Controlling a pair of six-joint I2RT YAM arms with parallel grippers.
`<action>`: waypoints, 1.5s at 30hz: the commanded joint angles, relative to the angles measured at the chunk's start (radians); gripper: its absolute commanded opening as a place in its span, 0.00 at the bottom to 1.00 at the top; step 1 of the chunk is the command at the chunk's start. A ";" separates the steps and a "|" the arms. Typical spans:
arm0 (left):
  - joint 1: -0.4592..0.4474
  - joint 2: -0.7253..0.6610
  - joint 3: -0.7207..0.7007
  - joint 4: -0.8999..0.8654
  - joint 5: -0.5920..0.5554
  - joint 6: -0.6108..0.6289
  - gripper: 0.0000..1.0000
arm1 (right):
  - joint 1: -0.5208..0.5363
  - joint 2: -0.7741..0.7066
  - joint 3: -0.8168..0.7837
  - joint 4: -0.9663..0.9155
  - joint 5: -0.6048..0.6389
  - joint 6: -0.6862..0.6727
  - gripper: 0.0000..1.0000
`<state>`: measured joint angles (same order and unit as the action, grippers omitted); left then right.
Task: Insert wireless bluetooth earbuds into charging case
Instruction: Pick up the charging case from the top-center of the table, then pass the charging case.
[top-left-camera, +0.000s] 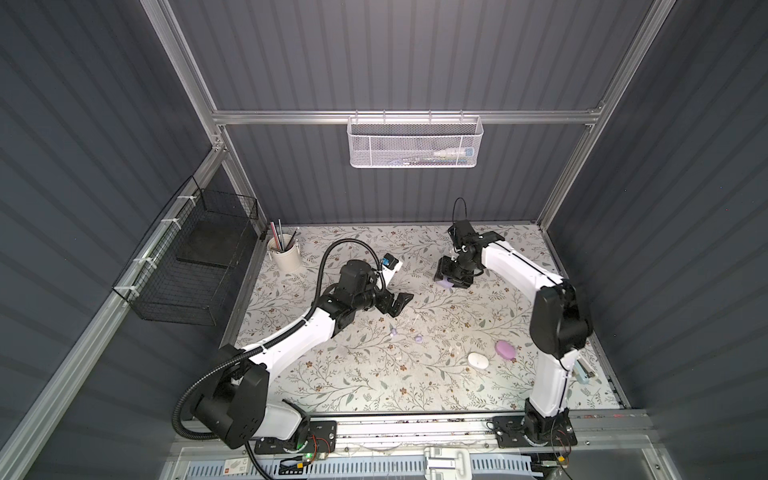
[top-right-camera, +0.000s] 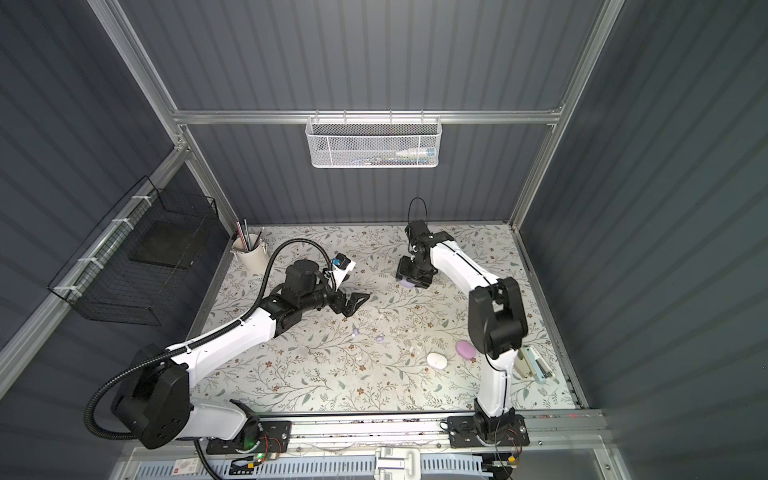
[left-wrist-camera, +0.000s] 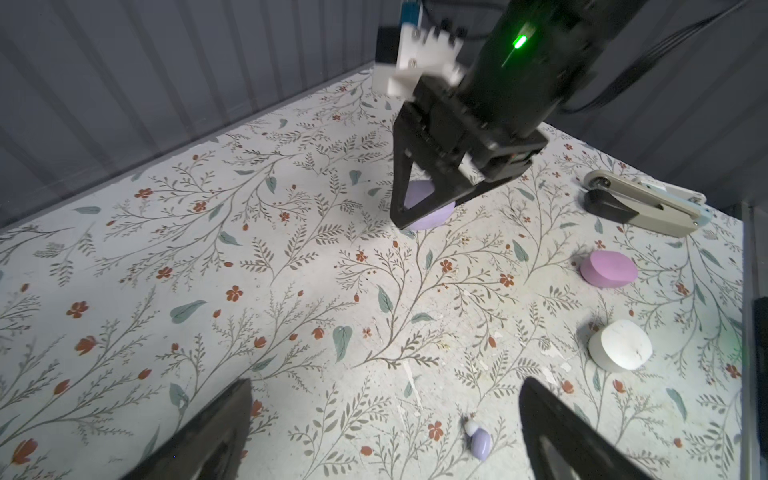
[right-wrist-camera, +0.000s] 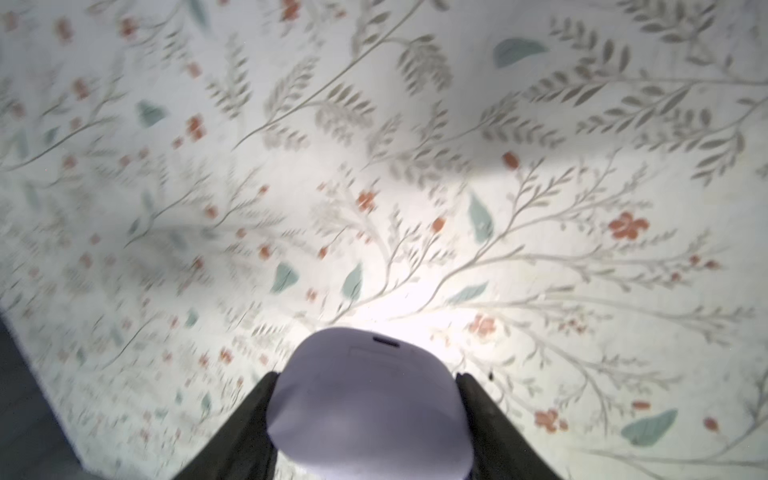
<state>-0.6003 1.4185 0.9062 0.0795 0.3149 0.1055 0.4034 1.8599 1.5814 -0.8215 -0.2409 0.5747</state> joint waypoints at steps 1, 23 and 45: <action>0.008 0.015 0.040 -0.043 0.139 0.090 1.00 | 0.027 -0.130 -0.102 0.036 -0.186 -0.077 0.58; -0.033 0.093 0.190 -0.098 0.494 0.261 0.95 | 0.127 -0.324 -0.052 -0.111 -0.399 -0.158 0.58; -0.058 0.126 0.241 -0.158 0.516 0.312 0.73 | 0.128 -0.290 0.002 -0.112 -0.422 -0.118 0.57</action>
<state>-0.6533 1.5215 1.1267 -0.0338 0.8093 0.3859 0.5308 1.5757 1.5524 -0.9360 -0.6338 0.4480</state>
